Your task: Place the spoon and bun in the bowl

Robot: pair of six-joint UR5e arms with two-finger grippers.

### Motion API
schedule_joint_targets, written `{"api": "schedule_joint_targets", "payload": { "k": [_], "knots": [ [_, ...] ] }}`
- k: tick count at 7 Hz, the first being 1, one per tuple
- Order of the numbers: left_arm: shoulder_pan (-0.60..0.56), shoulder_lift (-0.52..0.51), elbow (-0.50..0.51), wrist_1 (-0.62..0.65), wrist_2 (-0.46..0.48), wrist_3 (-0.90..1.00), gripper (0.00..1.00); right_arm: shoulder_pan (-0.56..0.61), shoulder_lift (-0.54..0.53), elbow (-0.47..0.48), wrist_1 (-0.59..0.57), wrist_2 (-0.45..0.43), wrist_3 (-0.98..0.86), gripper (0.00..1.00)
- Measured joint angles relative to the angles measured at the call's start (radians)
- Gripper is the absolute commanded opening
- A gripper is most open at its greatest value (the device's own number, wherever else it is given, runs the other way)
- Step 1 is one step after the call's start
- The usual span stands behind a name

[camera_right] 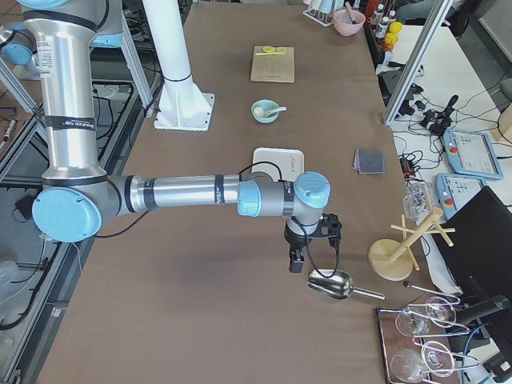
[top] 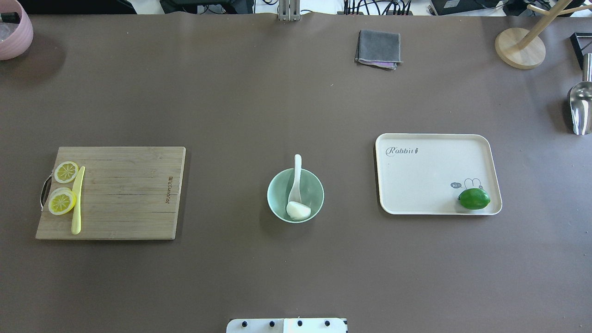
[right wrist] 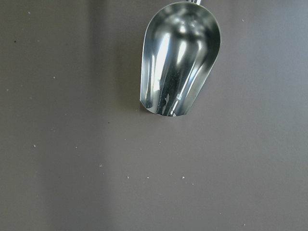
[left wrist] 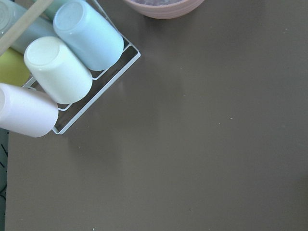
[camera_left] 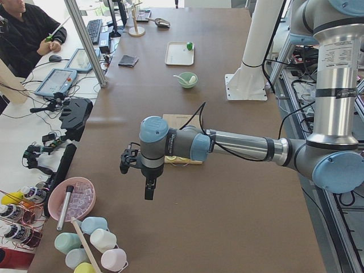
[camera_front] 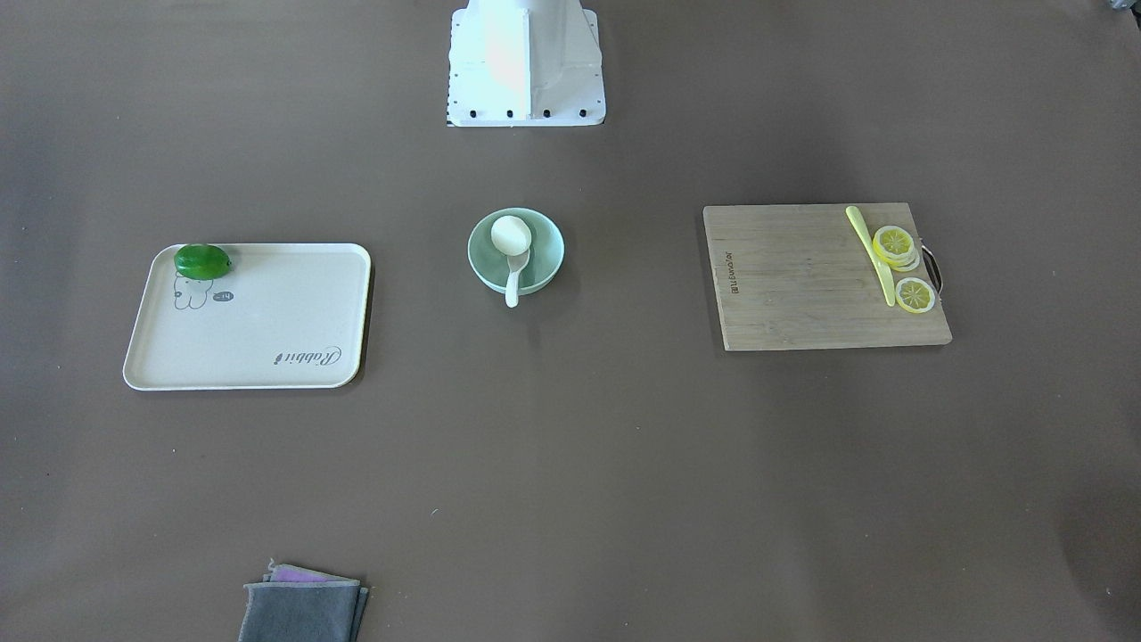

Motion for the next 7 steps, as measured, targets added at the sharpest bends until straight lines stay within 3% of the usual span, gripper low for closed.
{"api": "schedule_joint_targets", "payload": {
  "k": [7],
  "knots": [
    [-0.007, 0.009, 0.01, -0.004, -0.112, -0.003, 0.98, 0.003, 0.002, -0.001, -0.004, 0.002, 0.001, 1.0]
  ]
}}
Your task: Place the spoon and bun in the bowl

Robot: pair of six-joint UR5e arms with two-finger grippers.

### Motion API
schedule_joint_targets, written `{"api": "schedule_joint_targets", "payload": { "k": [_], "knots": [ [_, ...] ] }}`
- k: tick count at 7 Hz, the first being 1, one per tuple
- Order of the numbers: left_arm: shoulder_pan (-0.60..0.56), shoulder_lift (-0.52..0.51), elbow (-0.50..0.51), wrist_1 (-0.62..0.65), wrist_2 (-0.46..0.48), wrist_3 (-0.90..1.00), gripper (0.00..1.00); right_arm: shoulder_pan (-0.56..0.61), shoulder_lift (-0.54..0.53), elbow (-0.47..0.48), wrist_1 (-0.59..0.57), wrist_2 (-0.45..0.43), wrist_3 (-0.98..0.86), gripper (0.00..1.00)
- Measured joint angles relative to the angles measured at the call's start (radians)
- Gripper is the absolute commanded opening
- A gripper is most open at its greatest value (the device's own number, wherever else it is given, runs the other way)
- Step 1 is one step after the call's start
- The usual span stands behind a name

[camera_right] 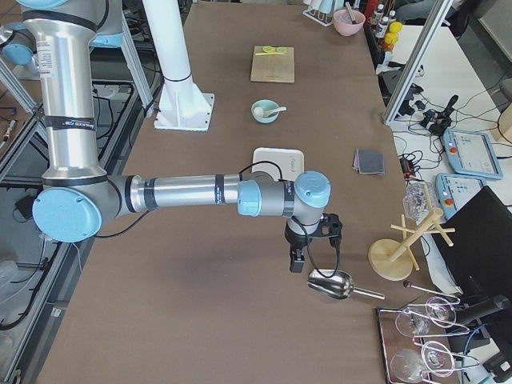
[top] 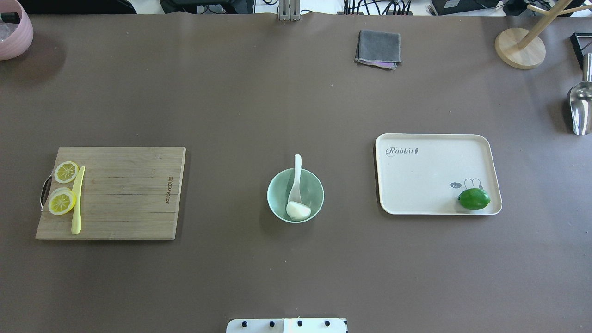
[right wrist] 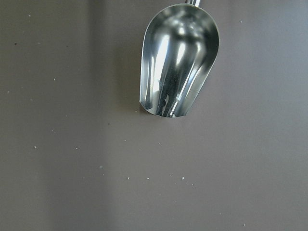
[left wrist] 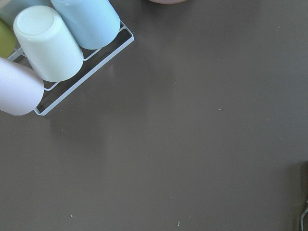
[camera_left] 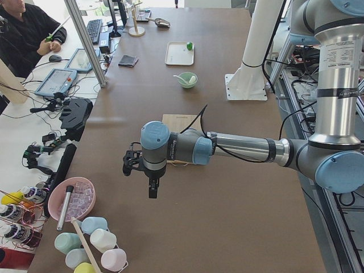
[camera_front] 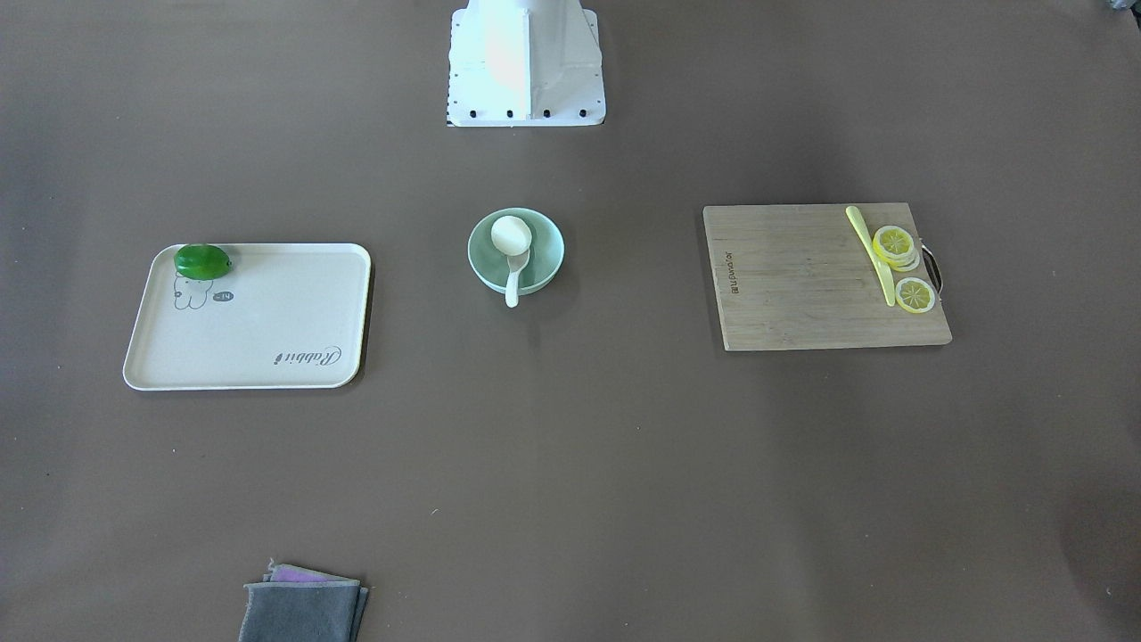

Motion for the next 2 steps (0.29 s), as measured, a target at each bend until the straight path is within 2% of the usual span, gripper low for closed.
{"api": "schedule_joint_targets", "payload": {
  "k": [2],
  "knots": [
    [0.0, 0.012, -0.007, -0.004, -0.008, 0.001, 0.98, 0.0, -0.001, -0.001, -0.001, 0.018, 0.002, 1.0]
  ]
}}
